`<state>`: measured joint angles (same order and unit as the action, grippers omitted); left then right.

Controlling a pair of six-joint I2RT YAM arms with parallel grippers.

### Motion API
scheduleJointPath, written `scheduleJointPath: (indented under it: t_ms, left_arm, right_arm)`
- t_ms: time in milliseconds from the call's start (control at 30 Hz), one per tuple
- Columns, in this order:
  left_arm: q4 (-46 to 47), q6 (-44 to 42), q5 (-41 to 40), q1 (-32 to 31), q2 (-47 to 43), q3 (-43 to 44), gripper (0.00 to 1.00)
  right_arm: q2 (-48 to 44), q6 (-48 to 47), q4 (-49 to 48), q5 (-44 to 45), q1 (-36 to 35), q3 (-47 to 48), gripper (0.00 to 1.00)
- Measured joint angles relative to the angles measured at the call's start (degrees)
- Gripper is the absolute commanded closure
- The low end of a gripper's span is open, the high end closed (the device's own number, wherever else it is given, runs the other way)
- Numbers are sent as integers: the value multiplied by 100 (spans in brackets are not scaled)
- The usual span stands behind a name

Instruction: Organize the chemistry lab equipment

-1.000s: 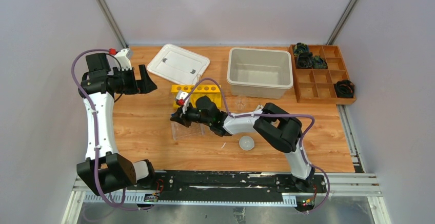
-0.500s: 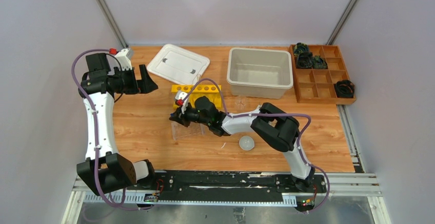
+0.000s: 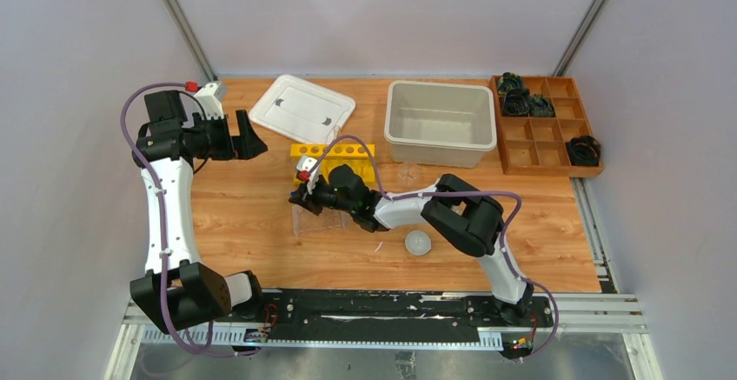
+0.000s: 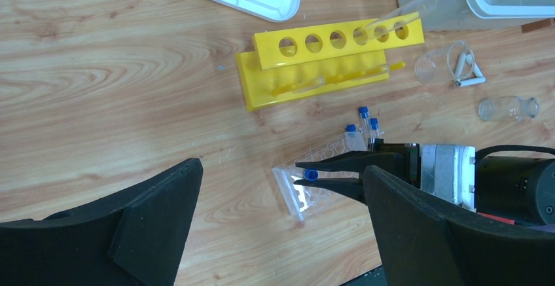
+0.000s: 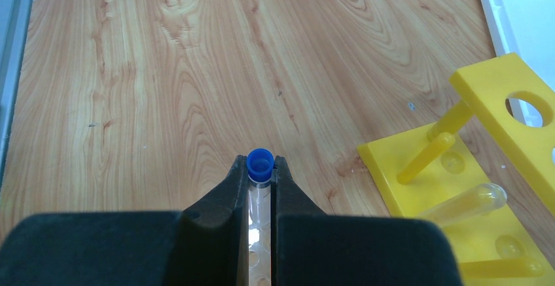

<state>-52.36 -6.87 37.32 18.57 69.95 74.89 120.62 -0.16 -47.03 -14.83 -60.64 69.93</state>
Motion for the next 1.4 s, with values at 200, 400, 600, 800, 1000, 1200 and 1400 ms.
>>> scheduleJointPath:
  t_ms: [200,400,600,800,1000,1200,1400]
  left_arm:
    - [0,-11,4,0,0,0,0]
    - [0,-42,4,0,-4,0,0]
    - [0,-66,4,0,-9,0,0]
    - [0,-63,44,0,-22,0,0]
    - [0,-61,129,0,-87,0,0]
    - [0,-59,177,0,-120,0,0]
    - [-2,-57,212,0,-118,59,0]
  right_arm:
    - [48,-74,2,151,2,0,100]
    - [63,-96,-50,442,2,-2,88]
    - [76,-120,-149,638,2,-42,74]
    - [72,-133,-160,750,2,-142,52]
    - [-181,-136,-129,911,0,-343,36]
    - [-1032,-81,483,1088,-42,-365,19]
    - [-2236,542,2044,1790,-79,-264,0]
